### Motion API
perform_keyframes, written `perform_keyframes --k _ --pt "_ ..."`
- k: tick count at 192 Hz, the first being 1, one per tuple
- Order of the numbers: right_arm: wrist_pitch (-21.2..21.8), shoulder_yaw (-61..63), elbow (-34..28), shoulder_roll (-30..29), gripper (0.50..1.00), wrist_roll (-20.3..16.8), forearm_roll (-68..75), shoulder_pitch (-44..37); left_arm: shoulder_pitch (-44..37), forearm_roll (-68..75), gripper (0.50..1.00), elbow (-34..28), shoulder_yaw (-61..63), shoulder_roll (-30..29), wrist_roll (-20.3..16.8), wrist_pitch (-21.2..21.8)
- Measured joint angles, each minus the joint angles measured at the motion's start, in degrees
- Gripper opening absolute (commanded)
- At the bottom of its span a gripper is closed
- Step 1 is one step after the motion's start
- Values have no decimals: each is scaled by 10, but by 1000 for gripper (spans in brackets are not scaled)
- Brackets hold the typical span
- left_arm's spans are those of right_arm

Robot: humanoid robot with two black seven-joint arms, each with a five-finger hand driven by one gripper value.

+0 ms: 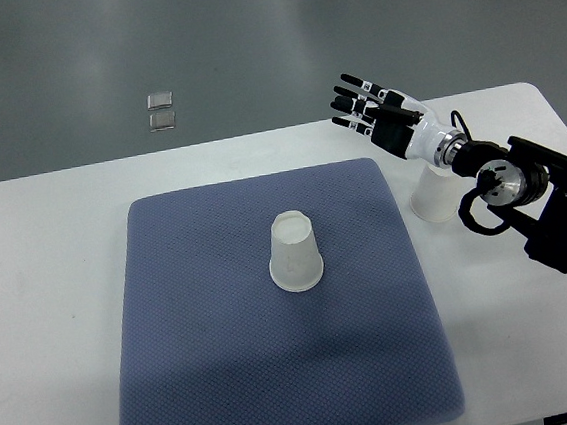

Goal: Stack paper cups
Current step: 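Raise the right hand and swing it above the loose white paper cup, then lower the right hand around the loose white paper cup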

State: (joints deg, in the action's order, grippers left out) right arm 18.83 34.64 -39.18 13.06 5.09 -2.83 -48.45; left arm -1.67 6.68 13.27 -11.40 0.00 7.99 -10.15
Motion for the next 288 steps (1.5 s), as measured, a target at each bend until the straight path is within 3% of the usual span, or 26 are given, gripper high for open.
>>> perform_keyframes --k 36,79,130,168,191,223,255,288 --pt "16 -126 -34 61 924 -29 -72 -101 1 0 1000 1 0 0 0 -5" --pt "38 -436 -86 128 924 -30 -104 -318 1 0 1000 6 0 0 -1 -7" --pt "81 -754 -196 120 924 -30 -206 -602 1 0 1000 26 0 0 0 -8" --pt "147 -863 -301 107 924 -30 -283 -742 1 0 1000 25 1 0 0 -8" --pt "160 -893 -372 132 926 -29 -300 -826 0 0 1000 22 1 0 0 -8" --pt "162 -898 -397 171 924 -29 -303 -870 -1 0 1000 21 1 0 0 -8" --pt "160 -899 -397 183 924 -30 -313 -859 -1 0 1000 21 2 0 0 -8" --pt "80 -909 -366 160 924 -49 -329 -771 1 0 1000 24 2 0 1 -8"
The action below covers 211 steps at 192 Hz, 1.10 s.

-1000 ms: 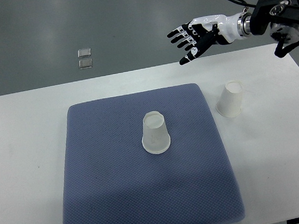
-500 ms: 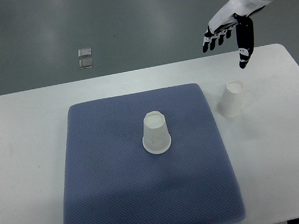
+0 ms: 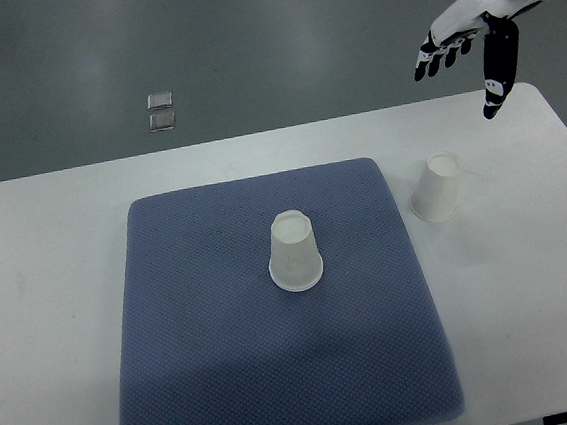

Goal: Stack paper cups
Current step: 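Lower the right hand around the loose white paper cup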

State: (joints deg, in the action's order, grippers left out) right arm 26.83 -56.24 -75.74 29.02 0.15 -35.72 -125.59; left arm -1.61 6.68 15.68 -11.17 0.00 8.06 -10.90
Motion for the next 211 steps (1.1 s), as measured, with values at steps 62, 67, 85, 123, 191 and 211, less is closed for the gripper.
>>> perform_keyframes --k 62,67,85,123,191,211 --pt "-80 8 124 -63 921 -6 6 173 0 0 1000 -3 0 0 0 1" --pt "-84 8 133 -66 921 -6 6 183 0 0 1000 -3 0 0 0 1" --pt "-92 9 160 -74 919 -6 6 214 0 0 1000 -3 -1 0 0 1" --pt "-101 36 209 -92 919 -6 6 277 0 0 1000 -4 -2 0 0 2" --pt "-102 47 274 -121 919 -5 6 344 -2 0 1000 -5 -2 0 0 4" --pt "-103 47 284 -123 919 -5 6 359 -2 0 1000 -5 -2 0 0 4"
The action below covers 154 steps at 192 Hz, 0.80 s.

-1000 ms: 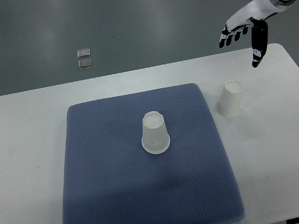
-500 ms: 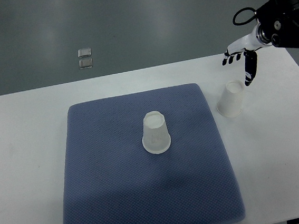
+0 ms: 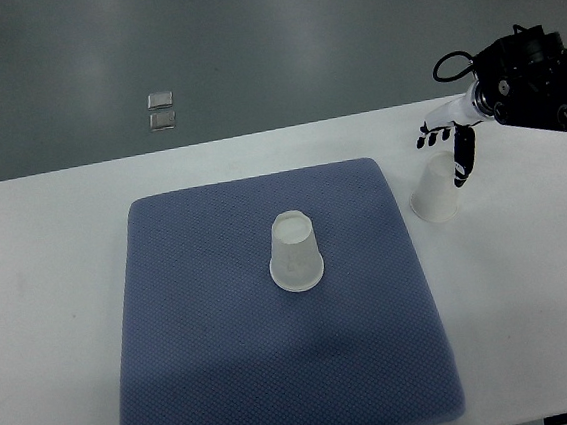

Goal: Stack paper cups
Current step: 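Lower the right hand around the loose white paper cup, then close the right hand fingers on the cup and lift it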

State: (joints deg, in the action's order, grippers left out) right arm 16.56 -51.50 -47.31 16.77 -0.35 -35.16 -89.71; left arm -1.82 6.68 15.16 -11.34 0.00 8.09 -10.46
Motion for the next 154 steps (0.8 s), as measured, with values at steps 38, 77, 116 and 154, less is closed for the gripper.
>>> perform_keyframes --k 38,77,116,154 --pt "0 9 24 -1 919 0 0 23 -1 0 1000 0 0 0 0 0" --pt "0 20 29 -1 917 0 0 32 -1 0 1000 0 0 0 0 0" --pt "0 32 29 -1 913 0 0 34 -1 0 1000 0 0 0 0 0" --pt "-1 34 30 -1 909 0 0 35 -1 0 1000 0 0 0 0 0"
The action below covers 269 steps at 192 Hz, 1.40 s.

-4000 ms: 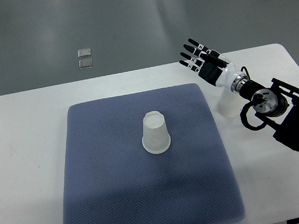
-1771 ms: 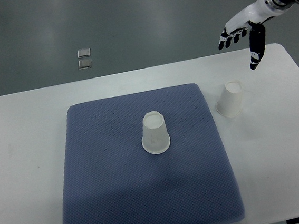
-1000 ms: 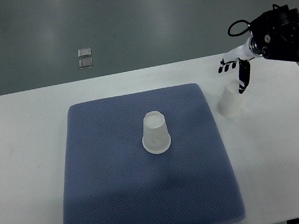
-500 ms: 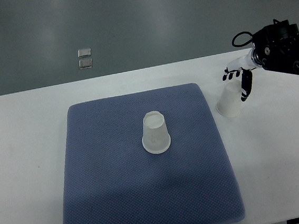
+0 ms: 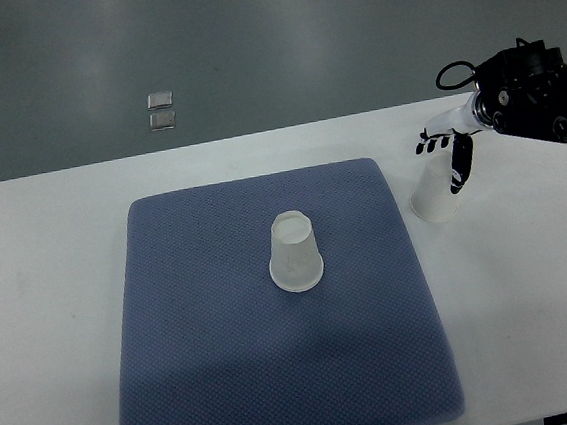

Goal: Stack paper cups
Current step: 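Close the right hand fingers on the cup and lift it, then carry the held cup over the cup on the blue pad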

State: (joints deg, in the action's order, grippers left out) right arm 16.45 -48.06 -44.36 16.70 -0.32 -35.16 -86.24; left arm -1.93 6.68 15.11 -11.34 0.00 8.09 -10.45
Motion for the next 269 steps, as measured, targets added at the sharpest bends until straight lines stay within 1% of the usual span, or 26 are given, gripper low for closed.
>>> perform_keyframes --k 35,39,42,54,57,71,114,126,139,149,160,169,186,191,197,226,269 --pt "-8 0 0 0 891 1 0 4 0 0 1000 0 0 0 0 0" --pt "-9 0 1 0 885 1 0 4 0 0 1000 0 0 0 0 0" --pt "-9 0 1 0 870 1 0 4 0 0 1000 0 0 0 0 0" --pt "-10 1 1 0 854 1 0 5 0 0 1000 0 0 0 0 0" --pt "-10 1 1 0 840 1 0 5 0 0 1000 0 0 0 0 0" --pt "-12 1 1 0 813 2 0 6 0 0 1000 0 0 0 0 0" --pt "-18 0 1 0 795 4 -1 9 0 0 1000 -1 0 0 0 1" --pt "-19 0 1 0 766 4 -2 11 0 0 1000 -1 0 0 0 1" --pt "-19 0 1 0 752 4 -2 13 0 0 1000 -1 0 0 0 1" --pt "-19 0 1 0 719 4 -2 13 0 0 1000 -1 0 0 0 1" --pt "-19 0 1 0 711 5 -2 13 0 0 1000 -1 0 0 0 1" --pt "-19 0 1 0 691 5 -2 11 0 0 1000 -1 0 0 0 1" --pt "-17 0 0 1 682 5 -5 6 0 0 1000 -1 0 0 0 1" --pt "-16 0 0 1 666 5 -6 5 0 0 1000 -1 0 0 0 1" --pt "-14 0 -1 1 658 6 -7 2 0 0 1000 0 0 0 0 1" --pt "2 0 -13 10 658 6 -9 -29 0 0 1000 1 0 0 0 1" --pt "62 -2 -71 51 660 6 -9 -147 0 0 1000 1 0 0 0 1"
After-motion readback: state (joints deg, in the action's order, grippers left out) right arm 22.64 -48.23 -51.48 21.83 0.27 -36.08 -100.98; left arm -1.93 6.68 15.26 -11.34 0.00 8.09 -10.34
